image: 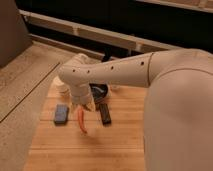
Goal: Pick up the ceramic cup
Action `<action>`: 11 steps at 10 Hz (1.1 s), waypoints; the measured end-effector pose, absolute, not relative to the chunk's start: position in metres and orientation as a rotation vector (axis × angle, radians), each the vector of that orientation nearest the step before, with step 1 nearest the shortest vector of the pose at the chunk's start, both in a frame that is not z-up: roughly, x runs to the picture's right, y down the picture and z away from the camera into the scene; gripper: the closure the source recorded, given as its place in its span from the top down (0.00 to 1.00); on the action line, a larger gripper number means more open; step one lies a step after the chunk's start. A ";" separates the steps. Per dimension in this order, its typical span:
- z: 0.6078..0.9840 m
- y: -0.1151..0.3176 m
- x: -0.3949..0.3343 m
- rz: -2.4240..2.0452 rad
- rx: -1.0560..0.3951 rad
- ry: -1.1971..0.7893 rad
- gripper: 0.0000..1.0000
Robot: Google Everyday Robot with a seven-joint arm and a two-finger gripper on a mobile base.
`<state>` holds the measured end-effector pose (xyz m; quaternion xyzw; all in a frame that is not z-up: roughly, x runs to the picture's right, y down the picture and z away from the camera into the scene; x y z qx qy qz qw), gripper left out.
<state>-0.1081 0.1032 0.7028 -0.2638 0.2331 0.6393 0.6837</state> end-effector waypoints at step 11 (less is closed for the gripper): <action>0.707 0.011 -0.108 1.566 -0.511 0.381 0.65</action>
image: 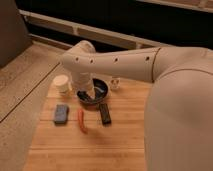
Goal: Pick up the ceramic cup
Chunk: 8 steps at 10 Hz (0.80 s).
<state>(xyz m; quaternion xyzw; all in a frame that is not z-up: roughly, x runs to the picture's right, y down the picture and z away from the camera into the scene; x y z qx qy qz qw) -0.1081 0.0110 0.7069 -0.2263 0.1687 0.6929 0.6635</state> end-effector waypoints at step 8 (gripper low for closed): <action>0.693 -0.045 -0.095 1.570 -0.465 0.324 0.65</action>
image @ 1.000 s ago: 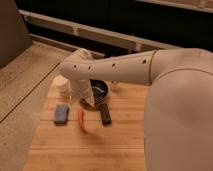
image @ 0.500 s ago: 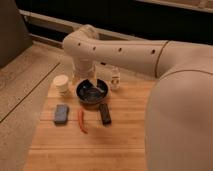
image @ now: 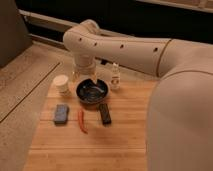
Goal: Pick up the ceramic cup
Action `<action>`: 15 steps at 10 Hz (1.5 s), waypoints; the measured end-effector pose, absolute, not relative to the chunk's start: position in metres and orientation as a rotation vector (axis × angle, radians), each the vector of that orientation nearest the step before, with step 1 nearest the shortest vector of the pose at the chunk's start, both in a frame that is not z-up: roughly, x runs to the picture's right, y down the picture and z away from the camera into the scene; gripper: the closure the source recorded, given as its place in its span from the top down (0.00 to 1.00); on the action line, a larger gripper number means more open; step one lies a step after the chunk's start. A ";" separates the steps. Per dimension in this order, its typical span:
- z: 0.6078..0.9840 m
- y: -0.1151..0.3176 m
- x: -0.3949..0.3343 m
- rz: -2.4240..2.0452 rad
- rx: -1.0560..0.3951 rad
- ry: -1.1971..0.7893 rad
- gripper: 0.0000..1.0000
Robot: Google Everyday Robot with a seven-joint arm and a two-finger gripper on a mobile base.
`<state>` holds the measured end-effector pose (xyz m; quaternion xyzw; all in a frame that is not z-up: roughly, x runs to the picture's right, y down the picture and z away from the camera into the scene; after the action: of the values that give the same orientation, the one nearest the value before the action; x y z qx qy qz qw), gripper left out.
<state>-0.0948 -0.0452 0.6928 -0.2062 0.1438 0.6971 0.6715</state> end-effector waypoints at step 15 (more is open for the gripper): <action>0.802 -0.109 -0.184 1.311 -0.581 0.288 0.65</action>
<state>-0.1836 -0.1091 0.8022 -0.2653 0.1316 0.5987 0.7442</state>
